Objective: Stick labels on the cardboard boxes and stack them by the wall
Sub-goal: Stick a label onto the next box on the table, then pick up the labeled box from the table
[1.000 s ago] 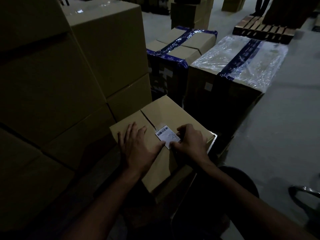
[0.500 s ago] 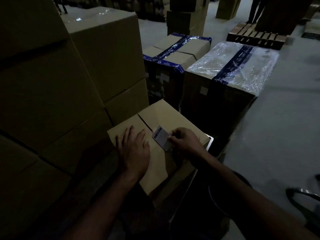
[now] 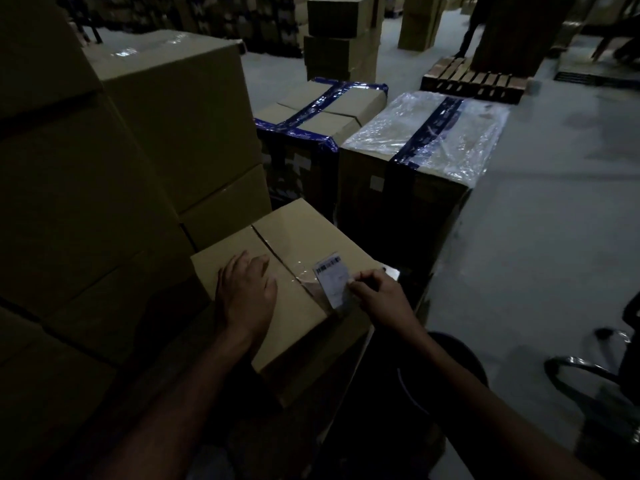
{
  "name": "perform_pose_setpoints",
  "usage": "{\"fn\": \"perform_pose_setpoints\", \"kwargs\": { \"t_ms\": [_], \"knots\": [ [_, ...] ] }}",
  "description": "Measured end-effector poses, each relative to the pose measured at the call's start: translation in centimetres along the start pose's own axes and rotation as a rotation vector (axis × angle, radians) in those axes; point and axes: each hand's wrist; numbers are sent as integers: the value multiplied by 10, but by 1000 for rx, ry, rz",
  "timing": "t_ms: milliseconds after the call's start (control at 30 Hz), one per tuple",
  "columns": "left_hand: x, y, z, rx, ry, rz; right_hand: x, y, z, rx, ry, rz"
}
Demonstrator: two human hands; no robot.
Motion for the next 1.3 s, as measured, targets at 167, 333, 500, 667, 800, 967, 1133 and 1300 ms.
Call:
{"fn": "perform_pose_setpoints", "kwargs": {
  "t_ms": [167,333,500,667,800,967,1133,1300],
  "knots": [
    [-61,15,47,69,165,277,-37,-43,19,-159,150,-118],
    [-127,57,98,23,446,380,-69,-92,39,-311,269,-214],
    [-158,122,132,269,507,387,-115,-139,59,-429,395,-227],
    [-172,183,149,526,429,182,-158,-174,62,-474,568,-185],
    [-190,204,150,616,391,99,-192,-194,48,-445,628,-131],
    [-205,220,147,621,347,81,-254,-218,22,-328,685,-32],
    [-208,221,141,533,270,108,-302,-235,19,-209,848,36],
    [-209,202,133,359,191,175,-265,-227,-6,31,691,162]
  ]
}}
Point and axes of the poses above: each hand's wrist, its own z-axis away from the middle knuckle, its own y-axis out of the palm, x = y × z, and after that the axes turned 9 degrees about -y, right-handed
